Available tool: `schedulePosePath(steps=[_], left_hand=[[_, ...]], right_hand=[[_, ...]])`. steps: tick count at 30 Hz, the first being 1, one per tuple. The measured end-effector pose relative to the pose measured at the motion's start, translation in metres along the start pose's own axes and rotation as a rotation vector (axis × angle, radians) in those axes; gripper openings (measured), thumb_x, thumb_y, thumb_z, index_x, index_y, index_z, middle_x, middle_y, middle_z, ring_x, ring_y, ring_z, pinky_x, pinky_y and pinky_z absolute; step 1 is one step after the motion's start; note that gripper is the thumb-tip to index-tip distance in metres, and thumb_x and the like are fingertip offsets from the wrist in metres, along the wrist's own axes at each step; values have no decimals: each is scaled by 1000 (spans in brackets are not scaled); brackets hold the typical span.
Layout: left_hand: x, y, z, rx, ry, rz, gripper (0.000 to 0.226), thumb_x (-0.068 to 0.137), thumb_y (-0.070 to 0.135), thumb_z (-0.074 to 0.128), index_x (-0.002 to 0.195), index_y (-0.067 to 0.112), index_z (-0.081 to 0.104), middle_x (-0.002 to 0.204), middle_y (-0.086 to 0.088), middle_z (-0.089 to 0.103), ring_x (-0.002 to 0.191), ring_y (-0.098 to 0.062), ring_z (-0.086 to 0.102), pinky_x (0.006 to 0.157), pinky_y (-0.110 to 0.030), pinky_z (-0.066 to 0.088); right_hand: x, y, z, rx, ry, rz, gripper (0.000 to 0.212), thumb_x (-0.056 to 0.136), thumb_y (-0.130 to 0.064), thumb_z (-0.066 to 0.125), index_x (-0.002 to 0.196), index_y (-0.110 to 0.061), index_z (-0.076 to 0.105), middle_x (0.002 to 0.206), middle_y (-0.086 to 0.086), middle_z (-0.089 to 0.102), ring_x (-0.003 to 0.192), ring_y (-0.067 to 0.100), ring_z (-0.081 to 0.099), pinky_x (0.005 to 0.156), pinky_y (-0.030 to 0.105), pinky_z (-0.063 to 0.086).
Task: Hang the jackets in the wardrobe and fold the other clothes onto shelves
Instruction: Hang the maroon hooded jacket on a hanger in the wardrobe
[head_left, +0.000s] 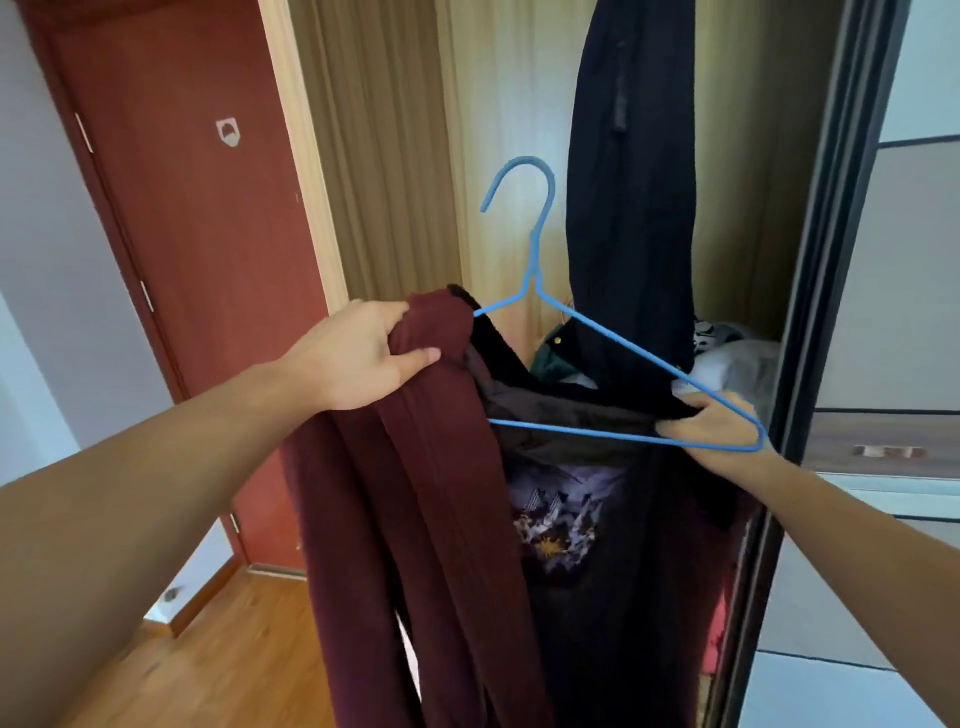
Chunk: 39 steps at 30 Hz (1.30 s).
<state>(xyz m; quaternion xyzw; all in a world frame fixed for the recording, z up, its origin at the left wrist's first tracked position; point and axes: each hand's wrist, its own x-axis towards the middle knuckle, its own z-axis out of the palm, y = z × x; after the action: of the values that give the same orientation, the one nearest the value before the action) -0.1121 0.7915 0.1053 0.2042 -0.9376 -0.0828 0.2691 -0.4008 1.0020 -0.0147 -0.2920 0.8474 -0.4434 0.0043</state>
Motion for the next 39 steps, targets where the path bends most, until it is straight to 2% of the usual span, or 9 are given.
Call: schedulePosePath(steps=[2, 5, 10, 15, 22, 25, 29, 36, 39], left_hand=[[-4, -9, -3, -44, -2, -12, 37, 76, 62, 57, 94, 30, 66, 77, 7, 72, 75, -17, 70, 76, -43, 57], [-6, -18, -2, 6, -8, -17, 24, 84, 54, 60, 90, 31, 65, 71, 8, 69, 70, -14, 68, 75, -41, 56], [-4, -15, 6, 221, 31, 42, 25, 93, 43, 55, 111, 29, 63, 66, 6, 63, 69, -22, 63, 66, -33, 48], [0, -6, 11, 421, 121, 66, 30, 97, 43, 47, 118, 24, 57, 85, -9, 65, 85, -37, 63, 65, -33, 39], [2, 4, 9, 384, 192, -31, 32, 97, 42, 48, 116, 19, 59, 96, -13, 65, 92, -41, 62, 69, -36, 41], [4, 10, 3, 364, 231, -40, 30, 96, 40, 50, 116, 20, 59, 96, -15, 64, 93, -42, 61, 70, -36, 40], [4, 22, 8, 449, 218, 32, 30, 96, 40, 49, 120, 24, 58, 99, -16, 66, 91, -42, 62, 67, -35, 38], [-11, 27, 26, 547, 180, 55, 23, 95, 33, 47, 112, 19, 55, 90, -13, 65, 85, -39, 63, 62, -34, 37], [-13, 39, 39, 492, 132, 39, 21, 94, 33, 48, 109, 20, 55, 96, -13, 66, 91, -39, 64, 65, -35, 39]], right_hand=[[2, -11, -19, -92, -11, -59, 19, 78, -15, 76, 81, 1, 67, 68, 8, 59, 60, 17, 54, 52, 24, 38], [2, -33, -40, -128, -69, -121, 16, 77, -13, 79, 90, -8, 71, 92, 6, 70, 75, 11, 61, 67, 19, 46], [10, -50, -55, -254, 12, -236, 18, 76, -15, 74, 92, -8, 77, 95, 6, 74, 98, 18, 64, 84, 26, 47], [18, -70, -69, -427, 50, -261, 19, 76, -23, 68, 93, -19, 75, 97, 6, 69, 101, 27, 62, 84, 32, 51], [2, -96, -81, -836, 197, -317, 49, 79, -40, 66, 126, -27, 62, 122, 10, 63, 108, 36, 60, 75, 34, 44], [-7, -76, -74, -982, 119, -239, 42, 79, -46, 63, 116, -25, 63, 114, 9, 64, 102, 35, 62, 75, 35, 47], [-14, -45, -60, -871, -85, -75, 32, 82, -39, 61, 106, -19, 65, 102, 7, 61, 96, 34, 62, 80, 38, 54], [-14, -71, -61, -487, 28, -159, 30, 88, -23, 54, 114, -18, 68, 114, 16, 67, 105, 35, 62, 87, 36, 52], [-17, -119, -56, -429, 38, -238, 19, 84, -20, 53, 93, -13, 68, 86, 14, 69, 70, 29, 70, 72, 35, 58]])
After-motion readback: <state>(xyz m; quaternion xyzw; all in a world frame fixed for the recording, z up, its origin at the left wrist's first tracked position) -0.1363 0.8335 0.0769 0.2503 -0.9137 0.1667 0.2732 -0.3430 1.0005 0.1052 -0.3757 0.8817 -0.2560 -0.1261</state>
